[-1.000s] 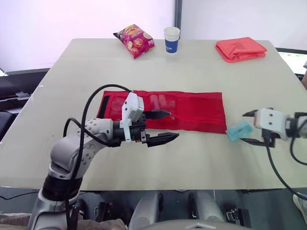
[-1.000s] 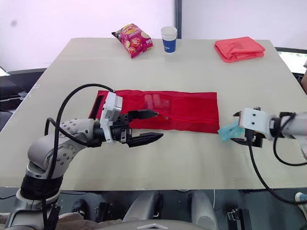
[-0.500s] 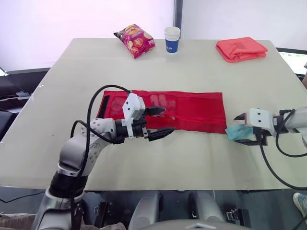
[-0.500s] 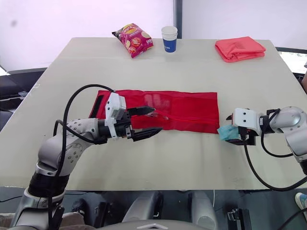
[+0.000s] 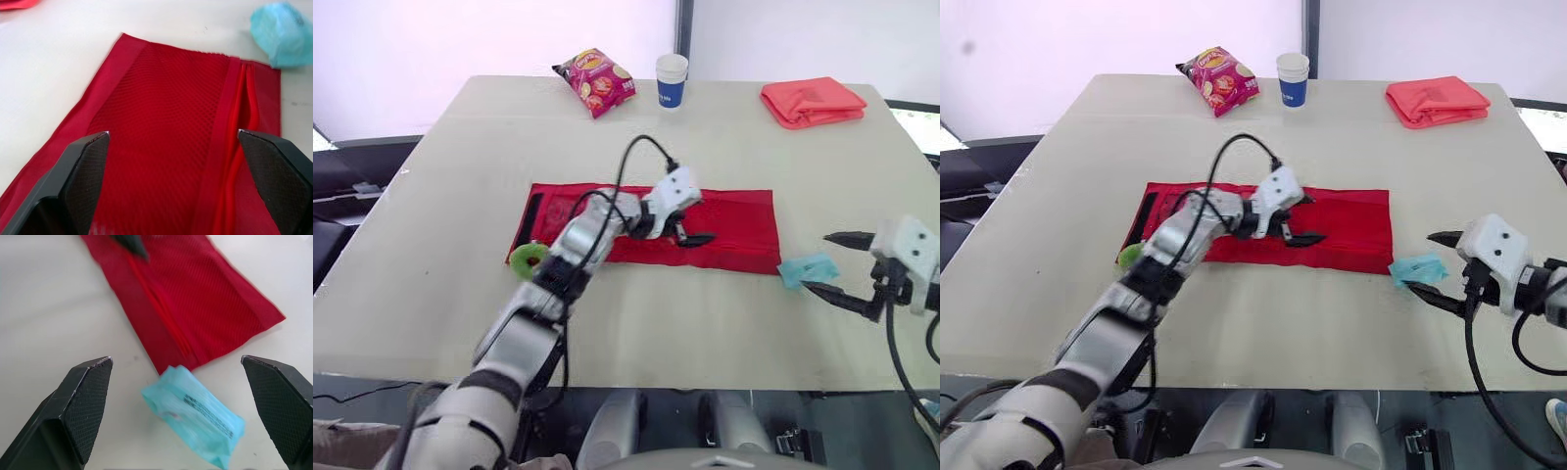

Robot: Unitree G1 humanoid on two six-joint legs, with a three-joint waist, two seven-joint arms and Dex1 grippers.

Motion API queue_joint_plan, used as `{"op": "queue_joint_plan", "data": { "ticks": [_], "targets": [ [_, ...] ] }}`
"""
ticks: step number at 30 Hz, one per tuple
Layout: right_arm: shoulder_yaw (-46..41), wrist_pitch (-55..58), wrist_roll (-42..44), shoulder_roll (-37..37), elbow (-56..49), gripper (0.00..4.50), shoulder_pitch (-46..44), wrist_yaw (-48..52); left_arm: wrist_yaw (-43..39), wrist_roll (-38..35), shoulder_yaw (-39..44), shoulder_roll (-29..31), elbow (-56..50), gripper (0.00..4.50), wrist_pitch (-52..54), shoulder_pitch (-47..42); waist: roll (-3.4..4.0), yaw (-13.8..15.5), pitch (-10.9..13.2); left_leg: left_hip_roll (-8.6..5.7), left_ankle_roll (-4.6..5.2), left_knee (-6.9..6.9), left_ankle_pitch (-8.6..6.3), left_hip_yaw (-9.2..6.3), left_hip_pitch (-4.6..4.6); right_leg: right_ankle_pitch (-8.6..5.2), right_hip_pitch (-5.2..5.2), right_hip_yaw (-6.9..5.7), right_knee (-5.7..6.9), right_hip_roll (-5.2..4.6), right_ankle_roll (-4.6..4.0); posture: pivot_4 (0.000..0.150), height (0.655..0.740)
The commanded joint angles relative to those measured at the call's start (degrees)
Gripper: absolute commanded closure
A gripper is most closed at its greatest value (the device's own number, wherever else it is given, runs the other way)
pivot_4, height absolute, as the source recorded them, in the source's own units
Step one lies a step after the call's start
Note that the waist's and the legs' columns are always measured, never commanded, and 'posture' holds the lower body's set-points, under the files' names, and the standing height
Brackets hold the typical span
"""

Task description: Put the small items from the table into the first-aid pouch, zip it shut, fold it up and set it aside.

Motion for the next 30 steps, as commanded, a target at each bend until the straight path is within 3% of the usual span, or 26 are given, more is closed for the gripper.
{"op": "queue_joint_plan", "data": {
  "ticks": [1,7,12,19,25,28,30],
  "targets": [
    [-8.97,4.89,6.18,2.31,-7.37,0.00,2.23,-3.88,-1.55,4.17,-2.04,-3.64,8.52,0.04,-6.37,-4.10,0.00,0.22,0.00,-0.01,0.01,0.02,-0.01,-0.01,-0.02,0.00,-0.01,-0.01,-0.01,0.00,0.00,0.150,0.7400],
    [-22.81,8.41,17.84,4.20,-14.67,0.00,7.95,-5.32,-2.83,9.13,-2.74,-6.81,16.59,0.04,-12.80,-7.16,-0.02,0.31,0.01,-0.01,0.14,0.01,-0.08,-0.03,-0.03,-0.01,0.00,-0.02,0.00,0.01,0.01,0.150,0.7400],
    [-31.81,9.84,26.51,1.19,-15.27,0.00,10.27,-6.96,0.32,13.31,-2.34,-7.14,19.62,0.04,-15.75,-8.38,-0.03,0.21,0.00,-0.01,0.27,0.02,-0.16,-0.01,0.02,0.00,0.01,0.00,0.03,0.01,0.01,0.150,0.7400],
    [-40.53,10.07,38.95,-2.62,-14.86,0.00,11.51,-11.89,0.59,15.64,-1.46,-3.64,9.45,0.04,-13.94,-4.61,-0.04,-0.20,0.01,0.04,0.29,0.00,-0.17,0.00,0.02,-0.01,0.01,0.02,0.05,0.03,0.01,0.150,0.7400],
    [-40.20,8.49,39.06,-2.94,-16.22,0.00,16.46,-12.37,2.58,16.29,-0.63,-3.95,7.49,0.04,-12.96,-2.30,-0.04,-0.33,0.01,0.05,0.29,0.01,-0.17,0.01,0.02,-0.01,0.02,0.02,0.05,0.02,0.01,0.150,0.7400],
    [-37.47,7.91,38.52,-4.10,-16.66,0.00,16.58,-13.39,3.39,15.64,0.25,-5.43,9.09,0.79,-13.43,-2.57,-0.04,-0.32,0.01,0.04,0.30,0.02,-0.17,0.01,0.02,-0.01,0.02,0.01,0.05,0.03,0.01,0.150,0.7400],
    [-35.27,7.68,37.72,-5.00,-16.64,0.00,16.38,-14.21,3.20,14.77,1.20,-6.06,10.07,1.66,-13.60,-2.67,-0.04,-0.35,0.01,0.04,0.30,0.03,-0.17,0.01,0.02,-0.01,0.02,0.01,0.05,0.03,0.02,0.150,0.7400]
  ]
}}
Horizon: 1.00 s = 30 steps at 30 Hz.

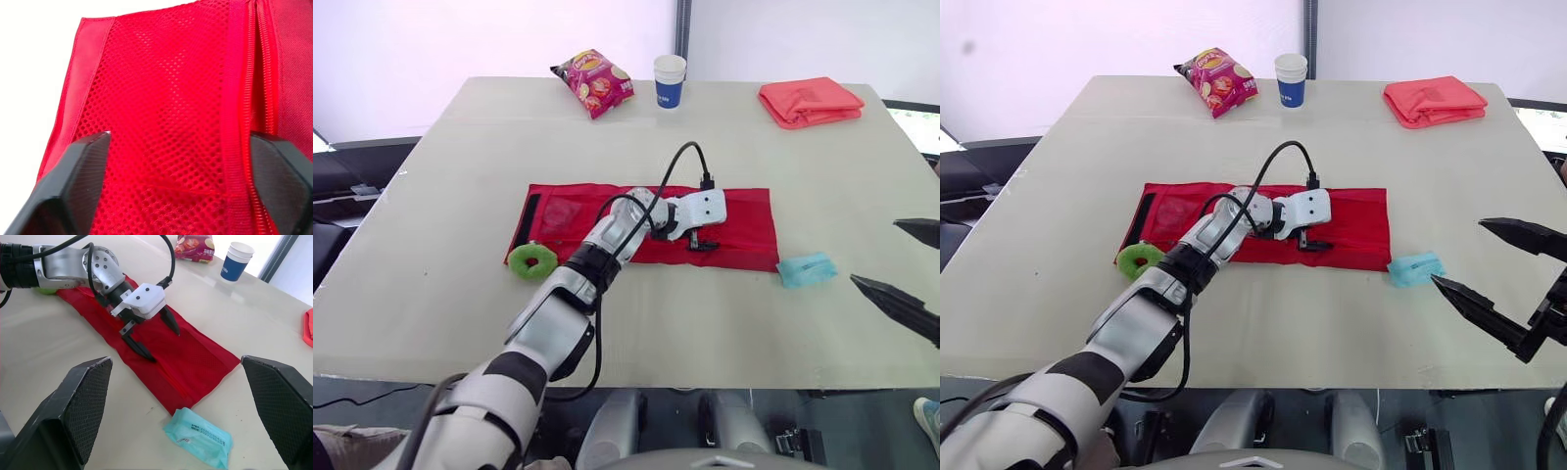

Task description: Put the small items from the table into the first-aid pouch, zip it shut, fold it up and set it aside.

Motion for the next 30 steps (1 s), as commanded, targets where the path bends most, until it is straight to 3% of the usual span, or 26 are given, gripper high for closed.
{"op": "queue_joint_plan", "data": {
  "ticks": [1,4,6,7,12,16,20,25,29,30],
  "targets": [
    [2.55,-1.28,-1.21,-1.51,-0.66,0.00,-0.30,-1.26,0.14,-2.17,2.92,-1.08,0.65,2.00,0.01,-0.29,-0.01,-0.09,0.01,0.00,0.00,0.00,0.00,0.00,0.00,0.00,0.00,-0.01,0.00,0.00,0.00,0.150,0.7400],
    [6.10,-1.39,-1.37,-2.88,-0.28,0.00,-1.74,-3.43,-1.56,-4.82,5.37,-2.33,1.26,3.11,3.19,-0.39,-0.01,-0.32,0.01,0.00,0.00,0.00,0.00,-0.01,-0.01,0.00,0.00,-0.01,0.01,0.00,0.00,0.150,0.7400],
    [9.24,-1.24,-1.45,-4.03,0.21,0.00,-3.30,-4.70,-3.32,-7.19,7.28,-3.20,0.98,4.15,7.48,-0.25,-0.01,-0.44,0.01,0.00,0.00,0.00,0.00,-0.01,0.00,0.00,0.00,-0.01,0.01,0.00,0.00,0.150,0.7400],
    [11.13,-1.43,-2.01,-4.73,0.59,0.00,-4.39,-5.05,-3.97,-7.92,7.84,-3.41,0.53,4.40,8.93,-0.12,-0.01,-0.50,0.01,0.00,-0.01,0.00,0.00,-0.02,-0.01,0.00,-0.01,-0.02,0.02,0.00,0.00,0.150,0.7400],
    [25.37,-2.52,-10.48,-10.67,3.15,0.00,-10.19,-5.43,-5.76,-10.70,9.81,-3.88,-2.42,4.40,14.70,0.18,-0.01,-0.74,0.01,0.01,-0.02,0.03,0.01,-0.03,0.00,0.00,-0.01,-0.03,0.02,0.02,0.00,0.150,0.7400],
    [47.68,-9.06,-30.32,-19.39,12.28,0.00,-17.46,-4.00,-7.14,-11.37,9.31,-3.55,-6.30,4.40,16.63,1.72,0.00,-0.79,0.00,0.01,-0.22,0.03,0.13,-0.02,0.00,-0.01,-0.02,-0.04,0.00,0.02,0.00,0.150,0.7400],
    [67.86,-18.43,-48.78,-20.98,26.29,0.00,-30.54,3.07,-7.06,-11.47,9.06,-3.55,-8.99,4.40,17.89,3.30,0.02,-0.73,0.01,0.00,-0.27,0.03,0.16,0.01,-0.02,-0.01,-0.04,-0.02,-0.05,-0.01,0.00,0.150,0.7400],
    [81.17,-24.03,-60.83,-17.78,38.63,0.00,-41.04,14.47,-5.34,-11.16,8.79,-4.28,-10.12,4.40,17.95,4.36,0.03,-0.77,0.01,0.00,-0.29,0.00,0.16,0.00,-0.09,-0.01,-0.13,-0.02,-0.10,-0.02,0.00,0.150,0.7400],
    [83.48,-27.11,-64.84,-13.40,46.63,0.00,-45.80,18.38,-3.99,-11.25,8.73,-4.90,-11.22,4.40,18.57,4.85,0.04,-0.78,0.00,0.00,-0.29,0.04,0.17,0.01,-0.05,-0.01,-0.11,0.00,-0.03,-0.03,0.00,0.150,0.7400],
    [83.00,-26.30,-64.30,-12.27,47.77,0.51,-46.64,19.18,-3.62,-11.16,8.70,-4.97,-11.28,4.50,18.50,4.89,0.04,-0.78,0.00,0.01,-0.29,0.04,0.17,0.00,-0.05,-0.01,-0.11,-0.01,-0.04,-0.03,0.01,0.150,0.7400]
  ]
}}
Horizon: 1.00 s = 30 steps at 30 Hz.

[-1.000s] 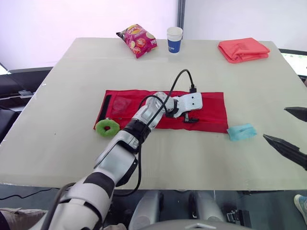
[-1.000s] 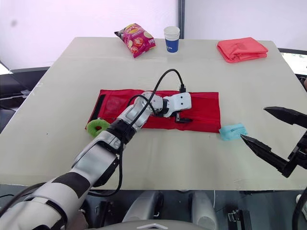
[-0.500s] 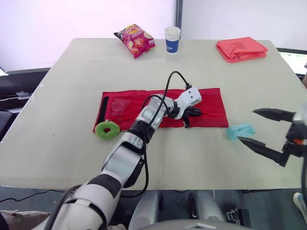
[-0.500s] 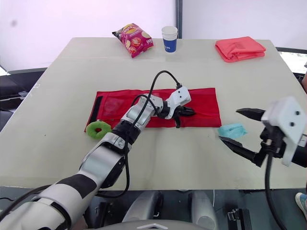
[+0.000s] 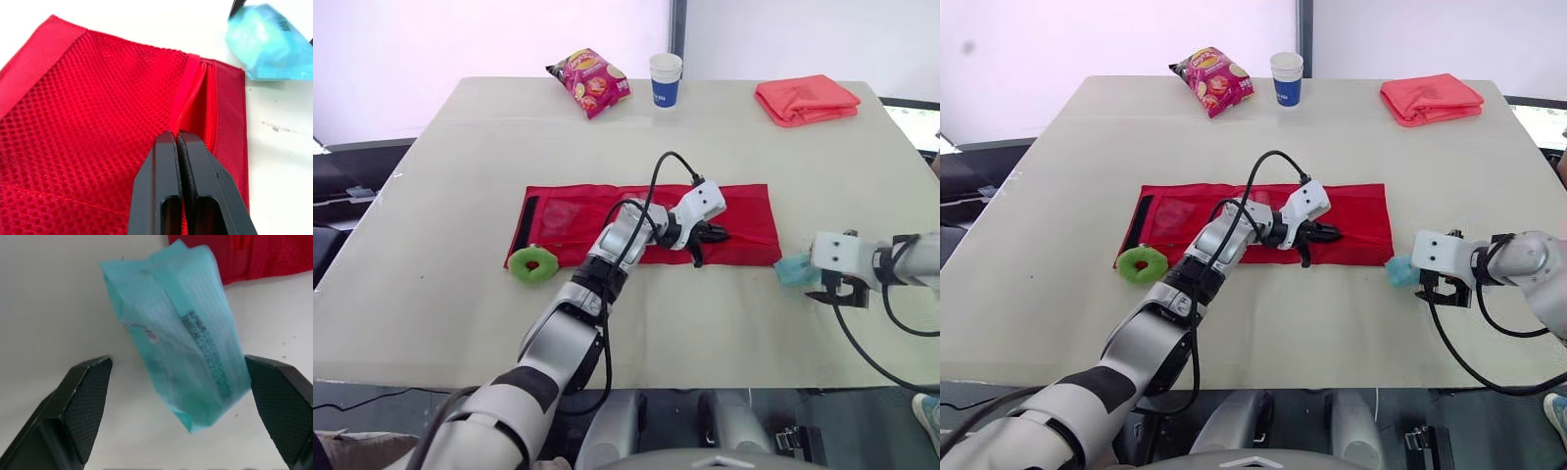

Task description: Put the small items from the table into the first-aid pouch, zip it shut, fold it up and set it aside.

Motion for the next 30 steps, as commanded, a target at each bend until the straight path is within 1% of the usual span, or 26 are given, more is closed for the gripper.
{"op": "queue_joint_plan", "data": {
  "ticks": [1,3,7,8,9,11,13,15,17,19,20,21,23,26,30],
  "targets": [
    [-1.05,1.12,-0.37,2.32,3.48,0.75,-1.75,3.34,1.19,-0.29,-0.01,-0.76,-2.56,4.50,-0.54,-0.09,0.00,0.03,0.00,0.00,0.00,0.02,0.00,0.01,0.01,0.00,0.00,0.02,0.01,-0.01,0.00,0.150,0.7400],
    [-3.53,3.93,1.75,2.69,1.58,1.66,-0.61,4.56,1.84,-0.11,-0.11,-0.85,-2.21,4.50,-1.03,-0.20,0.00,0.09,0.00,0.00,0.00,0.02,0.00,0.00,0.01,0.00,-0.01,0.01,0.03,-0.02,0.00,0.150,0.7400],
    [-10.16,10.27,5.07,2.99,-3.87,3.55,3.92,3.00,2.54,-0.18,-0.29,-1.18,-2.01,4.50,-1.24,-0.33,0.00,0.25,0.00,-0.02,0.00,0.01,0.00,-0.02,-0.03,0.00,-0.01,0.01,0.02,-0.06,0.00,0.150,0.7400],
    [-12.26,11.60,5.99,2.95,-5.71,3.80,5.69,2.44,2.61,-0.18,-0.36,-1.19,-2.00,4.50,-1.33,-0.30,0.01,0.28,0.00,-0.02,0.00,0.02,0.00,-0.02,-0.03,0.00,-0.01,0.00,0.03,-0.07,0.00,0.150,0.7400],
    [-15.26,16.23,8.12,2.95,-8.74,3.96,7.97,1.80,2.68,-0.17,-0.46,-1.29,-2.05,4.50,-1.38,-0.25,0.01,0.40,0.00,-0.02,0.00,0.00,0.00,-0.03,-0.03,0.00,-0.02,0.00,0.04,-0.07,0.00,0.150,0.7400],
    [-20.90,24.58,10.14,2.73,-17.10,3.96,12.72,-0.49,2.67,-0.14,-0.63,-1.47,-2.11,4.50,-1.50,-0.18,0.04,0.61,-0.02,-0.02,0.00,0.00,0.00,-0.05,-0.05,0.00,-0.02,-0.02,0.04,-0.07,-0.01,0.150,0.7400],
    [-25.85,33.66,13.91,3.93,-25.73,3.96,14.67,-2.18,2.60,-0.19,-0.71,-1.68,-2.04,4.50,-1.64,-0.20,0.05,0.54,-0.01,-0.04,0.01,0.03,-0.01,-0.06,-0.08,0.00,-0.03,-0.02,0.07,-0.09,0.00,0.150,0.7400],
    [-29.20,44.27,19.67,7.92,-32.45,3.96,13.31,-4.17,2.68,-0.25,-0.80,-2.03,-1.75,4.50,-1.85,-0.24,0.05,0.21,-0.02,-0.06,0.01,0.02,-0.01,-0.04,-0.06,0.00,-0.04,0.02,0.10,-0.11,0.00,0.150,0.7400],
    [-27.85,55.06,20.38,14.42,-35.86,3.96,8.73,-10.26,2.70,-0.44,-0.83,-2.53,-1.58,4.50,-1.92,-0.17,0.04,0.14,-0.02,-0.02,0.02,0.02,-0.01,-0.06,-0.03,0.00,-0.01,0.01,0.11,-0.05,0.00,0.150,0.7400],
    [-23.04,62.55,17.87,23.11,-35.48,3.96,3.18,-18.51,2.62,-0.54,-1.04,-3.14,-1.89,4.50,-1.82,0.24,0.03,0.24,-0.04,-0.06,0.03,-0.02,-0.01,-0.08,0.01,0.00,0.00,0.00,0.09,-0.08,0.00,0.150,0.7400],
    [-21.62,64.94,17.18,25.87,-35.16,3.96,1.35,-21.24,2.60,-0.55,-1.11,-3.30,-2.01,4.50,-1.80,0.38,0.01,0.15,-0.03,-0.05,0.02,0.01,-0.01,-0.09,-0.02,0.00,0.00,-0.02,0.08,-0.06,0.00,0.150,0.7400],
    [-20.06,67.04,15.59,29.61,-32.97,3.96,-0.80,-24.80,2.40,-0.66,-1.25,-3.40,-2.48,4.50,-1.64,0.68,0.06,0.11,-0.04,-0.05,0.01,0.00,-0.01,-0.08,-0.03,0.00,-0.02,-0.01,0.07,-0.07,0.00,0.150,0.7400],
    [-17.50,68.23,12.95,34.31,-27.90,3.96,-3.32,-29.96,1.93,-0.96,-1.49,-3.52,-3.58,4.50,-1.35,1.21,0.08,0.26,-0.05,-0.10,0.00,-0.04,0.00,-0.05,-0.02,0.00,-0.09,0.05,0.13,-0.10,-0.01,0.150,0.7400],
    [-12.29,67.05,10.22,34.24,-22.20,3.96,-4.36,-34.55,1.50,-1.72,-1.27,-3.74,-5.43,4.50,-1.04,1.79,0.08,0.36,-0.05,-0.21,0.00,-0.03,0.00,-0.08,-0.04,0.00,-0.09,0.00,0.11,-0.19,-0.01,0.150,0.7400],
    [-7.80,66.77,10.03,32.86,-18.58,3.96,-5.96,-36.15,1.75,-2.52,-0.53,-4.06,-7.72,4.50,-0.09,1.98,0.07,0.15,-0.09,-0.33,0.00,-0.01,0.01,-0.10,0.02,0.00,-0.02,-0.04,0.11,-0.33,0.01,0.150,0.7400]
  ]
}}
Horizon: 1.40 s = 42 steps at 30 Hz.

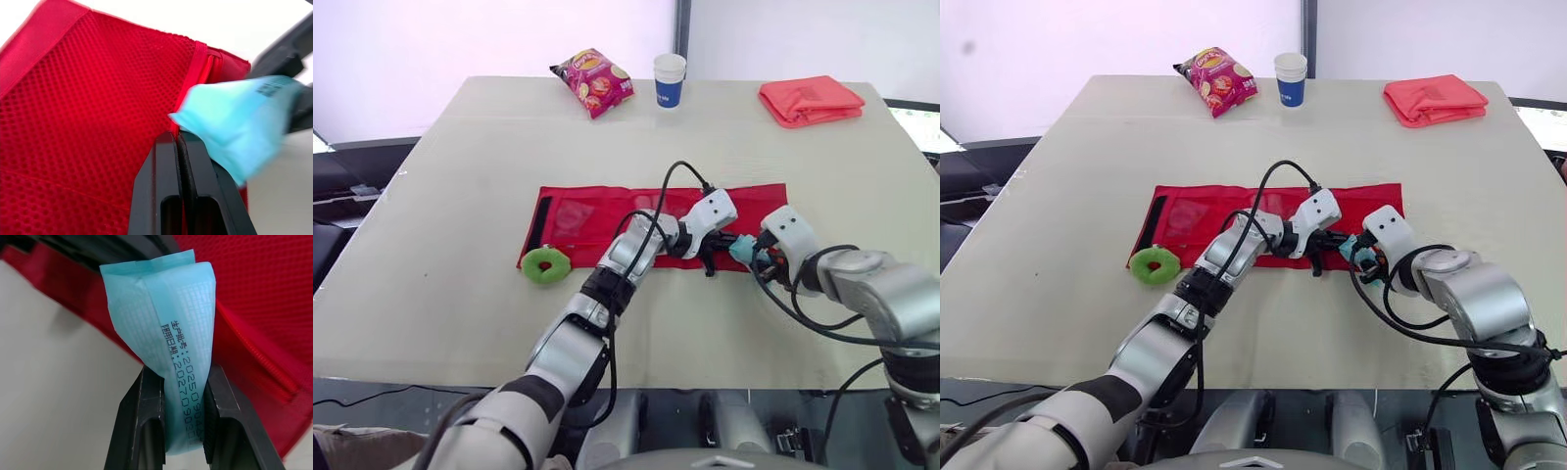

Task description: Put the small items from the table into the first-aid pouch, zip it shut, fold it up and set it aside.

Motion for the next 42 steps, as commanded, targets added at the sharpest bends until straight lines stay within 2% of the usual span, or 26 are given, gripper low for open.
{"op": "queue_joint_plan", "data": {
  "ticks": [1,6,11,15,21,24,26,27,30,33,34,38,41,42],
  "targets": [
    [3.92,0.09,-1.42,-1.18,4.28,3.96,-0.72,-2.26,-0.68,-2.56,0.64,-1.58,-5.35,4.50,0.30,-0.77,0.00,-0.14,-0.01,0.00,0.00,0.01,0.00,0.00,0.01,0.00,0.00,-0.01,0.01,0.00,0.00,0.150,0.7400],
    [9.49,-2.07,-0.67,-2.86,4.88,3.96,-2.48,-1.21,-0.24,-3.80,2.30,-1.93,-6.97,4.50,2.69,-0.88,-0.02,-0.31,-0.04,0.00,0.01,0.00,0.00,-0.02,0.02,0.00,0.01,-0.02,0.03,0.02,0.00,0.150,0.7400],
    [11.41,-3.75,-0.98,-1.69,7.33,3.96,-4.00,-1.45,0.07,-4.36,3.00,-1.39,-7.73,4.50,3.93,-1.16,-0.15,-0.50,-0.30,0.01,0.01,-0.01,0.00,-0.03,0.05,0.00,0.02,-0.03,0.03,0.04,0.00,0.150,0.7400],
    [1.10,-0.50,-1.71,7.50,15.26,3.96,-5.79,-4.53,-2.22,-4.55,0.96,-0.20,-10.25,4.50,4.26,0.58,-0.32,-1.15,-0.53,0.06,0.01,-0.03,0.00,-0.05,0.09,0.00,0.03,-0.02,0.03,0.09,0.00,0.150,0.7400],
    [-8.75,1.37,-3.73,15.11,21.32,3.96,-9.01,-8.97,-2.94,-4.29,-0.73,0.67,-11.70,4.50,4.86,2.88,-0.18,-1.33,-0.71,0.06,0.00,-0.06,0.00,-0.07,0.08,0.00,0.03,-0.01,0.04,0.09,0.00,0.150,0.7400],
    [-10.65,1.26,-2.65,17.79,20.43,3.96,-9.90,-9.10,-2.52,-4.06,-0.93,0.68,-10.14,4.50,4.28,3.25,-0.13,-1.43,-0.77,0.05,0.00,-0.07,0.00,-0.07,0.09,0.00,0.02,-0.01,0.05,0.09,-0.01,0.150,0.7400],
    [-11.05,2.05,-1.64,18.12,17.74,3.12,-9.21,-8.63,-1.97,-3.58,-0.61,0.81,-7.90,4.50,3.38,2.69,-0.12,-1.46,-0.78,0.05,0.00,-0.07,0.00,-0.07,0.08,0.00,0.02,0.00,0.05,0.08,-0.01,0.150,0.7400],
    [-10.85,2.35,-1.21,17.48,15.99,3.03,-8.55,-8.27,-1.86,-3.35,-0.46,0.96,-6.88,4.50,2.77,2.34,-0.10,-1.41,-0.79,0.05,0.00,-0.07,0.00,-0.07,0.08,0.00,0.02,-0.01,0.05,0.08,-0.01,0.150,0.7400],
    [-13.04,3.59,1.99,15.83,8.57,2.11,-5.98,-5.69,-1.71,-2.84,0.08,1.53,-3.54,4.50,0.85,1.07,-0.08,-1.13,-0.77,0.00,0.01,-0.08,0.00,-0.08,0.02,0.00,-0.03,-0.02,0.04,0.06,-0.01,0.150,0.7400],
    [-12.95,3.02,6.28,7.71,-3.78,2.11,0.08,-0.82,-2.06,-2.26,0.33,2.25,0.02,4.50,-1.65,-0.39,-0.04,-1.02,-0.74,-0.10,0.02,-0.10,-0.01,-0.16,-0.03,-0.02,-0.03,-0.09,0.00,-0.04,0.03,0.150,0.7400],
    [-14.93,-0.32,7.90,7.48,-7.48,2.11,2.80,1.21,-2.28,-2.22,0.37,2.39,0.72,4.50,-2.17,-0.73,-0.03,-0.97,-0.74,-0.10,0.02,-0.11,-0.01,-0.17,-0.03,-0.04,-0.02,-0.09,0.00,-0.04,0.05,0.150,0.7400],
    [-17.92,-5.18,9.39,5.14,-11.59,2.11,9.10,3.03,-2.90,-2.22,0.43,2.65,2.09,4.50,-3.30,-1.47,-0.03,-1.60,-0.74,-0.12,0.14,-0.13,-0.08,-0.14,-0.02,-0.07,-0.01,-0.06,0.02,-0.05,0.10,0.150,0.7400],
    [-18.63,-8.12,9.14,4.89,-12.22,2.86,13.31,2.53,-3.13,-2.24,0.41,2.59,2.16,4.50,-3.34,-1.72,-0.03,-1.51,-0.74,-0.12,0.23,-0.12,-0.12,-0.17,0.01,-0.07,0.01,-0.09,0.04,-0.03,0.10,0.150,0.7400],
    [-18.17,-8.94,9.19,4.96,-12.52,3.35,14.31,2.35,-3.25,-2.26,0.44,2.63,2.03,4.50,-3.25,-1.77,-0.03,-1.54,-0.74,-0.12,0.22,-0.12,-0.11,-0.17,0.01,-0.07,0.01,-0.08,0.03,-0.03,0.10,0.150,0.7400]
  ]
}}
